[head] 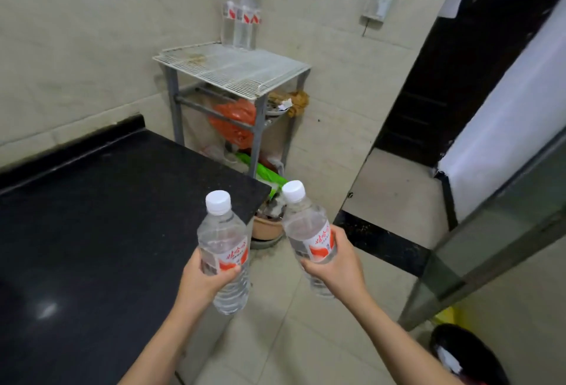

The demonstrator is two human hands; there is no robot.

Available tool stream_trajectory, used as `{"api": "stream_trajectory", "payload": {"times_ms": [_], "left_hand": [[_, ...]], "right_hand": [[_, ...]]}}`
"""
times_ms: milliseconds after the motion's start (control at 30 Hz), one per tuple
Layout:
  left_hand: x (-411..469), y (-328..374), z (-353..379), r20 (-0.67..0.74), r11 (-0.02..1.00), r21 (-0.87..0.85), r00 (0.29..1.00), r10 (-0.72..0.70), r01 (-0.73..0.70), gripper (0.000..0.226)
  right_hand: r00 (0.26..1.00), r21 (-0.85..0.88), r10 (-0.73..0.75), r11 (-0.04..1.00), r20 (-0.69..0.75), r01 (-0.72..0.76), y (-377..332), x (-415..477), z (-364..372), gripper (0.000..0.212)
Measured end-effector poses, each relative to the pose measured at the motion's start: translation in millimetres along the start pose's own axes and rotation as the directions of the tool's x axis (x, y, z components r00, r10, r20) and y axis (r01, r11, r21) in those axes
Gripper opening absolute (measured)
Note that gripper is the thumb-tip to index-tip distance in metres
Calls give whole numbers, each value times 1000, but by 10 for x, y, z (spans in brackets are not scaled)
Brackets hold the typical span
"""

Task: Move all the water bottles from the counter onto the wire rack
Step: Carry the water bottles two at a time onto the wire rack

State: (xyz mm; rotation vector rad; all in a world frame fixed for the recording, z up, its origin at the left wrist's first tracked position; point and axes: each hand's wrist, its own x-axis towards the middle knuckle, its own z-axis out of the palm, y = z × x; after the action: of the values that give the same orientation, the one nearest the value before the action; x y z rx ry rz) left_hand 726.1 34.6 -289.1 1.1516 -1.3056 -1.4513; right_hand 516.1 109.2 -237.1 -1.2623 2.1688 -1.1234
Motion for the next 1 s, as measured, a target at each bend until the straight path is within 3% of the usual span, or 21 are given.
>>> {"api": "stream_trajectory", "payload": {"times_ms": [267, 500, 667, 867, 1000], "left_hand": [[997, 74, 664, 152, 1000, 7, 988, -3, 2, 63], [1747, 248, 1426, 172, 999, 11, 984, 46, -49, 66], [2328, 594, 1970, 56, 988, -100, 991, 125, -118, 73], [2780, 1067, 2393, -123, 967, -135, 973, 198, -214, 96], [2930, 1197, 2464, -225, 956, -161, 952, 207, -246, 76]], "right_hand": [[990, 42, 130, 991, -59, -128, 378, 760, -213, 46], [995, 73, 89, 994, -38, -86, 736, 1827, -577, 55], [997, 202, -76, 977, 20, 71, 723, 2907, -890, 58], [962, 336, -259, 916, 81, 218, 526, 3903, -1165, 58], [934, 433, -341, 861, 105, 266, 380, 4328, -1181, 53]]}}
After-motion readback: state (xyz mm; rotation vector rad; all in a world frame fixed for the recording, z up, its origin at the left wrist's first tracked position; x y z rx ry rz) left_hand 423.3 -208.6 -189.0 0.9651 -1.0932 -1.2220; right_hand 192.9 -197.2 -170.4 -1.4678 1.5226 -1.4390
